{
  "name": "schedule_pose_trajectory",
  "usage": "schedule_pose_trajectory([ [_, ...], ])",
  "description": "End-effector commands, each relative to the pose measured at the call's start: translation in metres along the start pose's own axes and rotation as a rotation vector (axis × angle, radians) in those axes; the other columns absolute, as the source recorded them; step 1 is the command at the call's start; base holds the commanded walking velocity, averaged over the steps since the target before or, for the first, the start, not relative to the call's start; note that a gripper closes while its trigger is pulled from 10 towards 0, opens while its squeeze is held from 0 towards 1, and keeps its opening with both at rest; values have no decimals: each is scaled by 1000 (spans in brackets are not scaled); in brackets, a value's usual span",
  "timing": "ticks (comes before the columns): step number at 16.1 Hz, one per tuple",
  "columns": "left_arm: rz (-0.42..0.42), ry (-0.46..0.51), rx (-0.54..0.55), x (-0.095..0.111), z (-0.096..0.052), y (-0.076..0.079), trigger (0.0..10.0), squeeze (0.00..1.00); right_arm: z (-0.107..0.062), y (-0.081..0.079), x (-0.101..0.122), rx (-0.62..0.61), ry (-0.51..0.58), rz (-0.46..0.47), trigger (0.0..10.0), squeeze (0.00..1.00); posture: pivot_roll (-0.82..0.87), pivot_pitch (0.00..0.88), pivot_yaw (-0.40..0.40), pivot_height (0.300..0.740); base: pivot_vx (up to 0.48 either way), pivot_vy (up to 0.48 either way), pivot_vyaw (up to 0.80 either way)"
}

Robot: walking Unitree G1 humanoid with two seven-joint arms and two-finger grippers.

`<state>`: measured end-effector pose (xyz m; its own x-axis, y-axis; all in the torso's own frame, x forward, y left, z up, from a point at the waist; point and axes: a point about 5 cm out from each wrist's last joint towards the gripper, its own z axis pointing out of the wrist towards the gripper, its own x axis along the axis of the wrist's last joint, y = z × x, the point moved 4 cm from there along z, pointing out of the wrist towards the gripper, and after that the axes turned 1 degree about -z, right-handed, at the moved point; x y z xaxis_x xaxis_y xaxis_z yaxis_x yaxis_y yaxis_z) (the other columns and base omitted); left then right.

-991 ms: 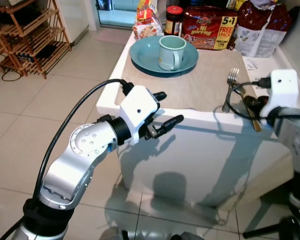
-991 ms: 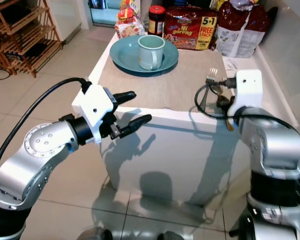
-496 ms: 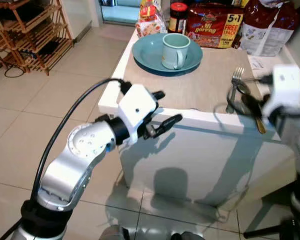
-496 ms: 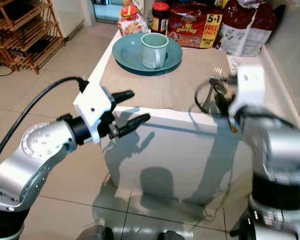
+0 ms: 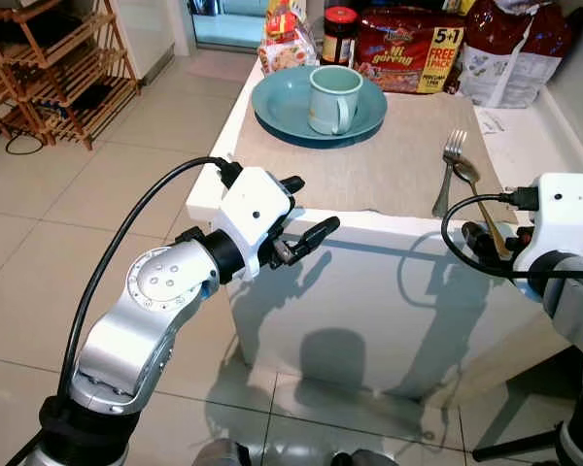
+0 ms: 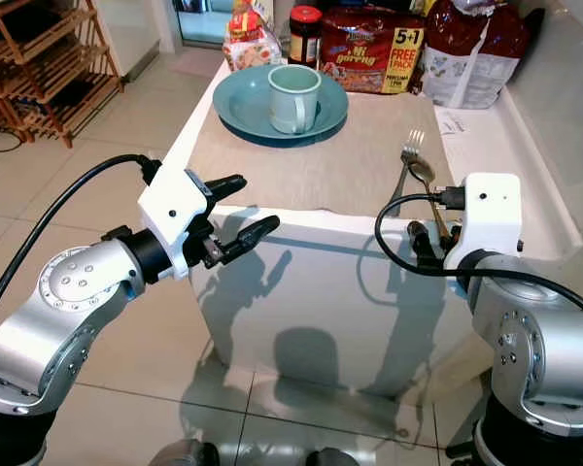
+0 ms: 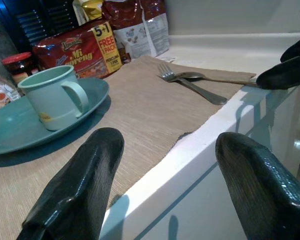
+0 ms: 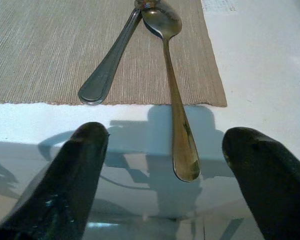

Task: Setting the table

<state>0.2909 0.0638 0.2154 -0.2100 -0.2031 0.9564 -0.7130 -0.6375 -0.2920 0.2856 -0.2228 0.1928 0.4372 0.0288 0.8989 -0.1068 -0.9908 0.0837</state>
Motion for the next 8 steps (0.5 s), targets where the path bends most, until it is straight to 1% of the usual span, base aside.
schedule_pose_trajectory([
  [1,14,13,0,4,2,-1,10000,0,0,6,0,-15,-13,13,10000,1000,27,72,-25,740,0,0,0],
  [2,11,16,0,4,2,1,10000,0,5,9,6,6,-6,25,10000,1000,21,73,-22,740,0,0,0],
  [4,11,14,-5,4,3,2,10000,0,7,9,7,22,-6,27,10000,1000,19,71,-24,740,0,0,0],
  [6,19,11,-9,4,4,1,10000,0,15,9,9,44,4,50,10000,1000,21,71,-25,740,0,0,0],
  [7,21,10,-11,4,4,2,10000,0,17,10,9,42,0,45,10000,1000,29,72,-27,740,0,0,0],
  [8,24,5,-39,4,3,6,10000,0,20,10,5,46,-29,57,10000,1000,36,71,-36,740,0,0,0],
])
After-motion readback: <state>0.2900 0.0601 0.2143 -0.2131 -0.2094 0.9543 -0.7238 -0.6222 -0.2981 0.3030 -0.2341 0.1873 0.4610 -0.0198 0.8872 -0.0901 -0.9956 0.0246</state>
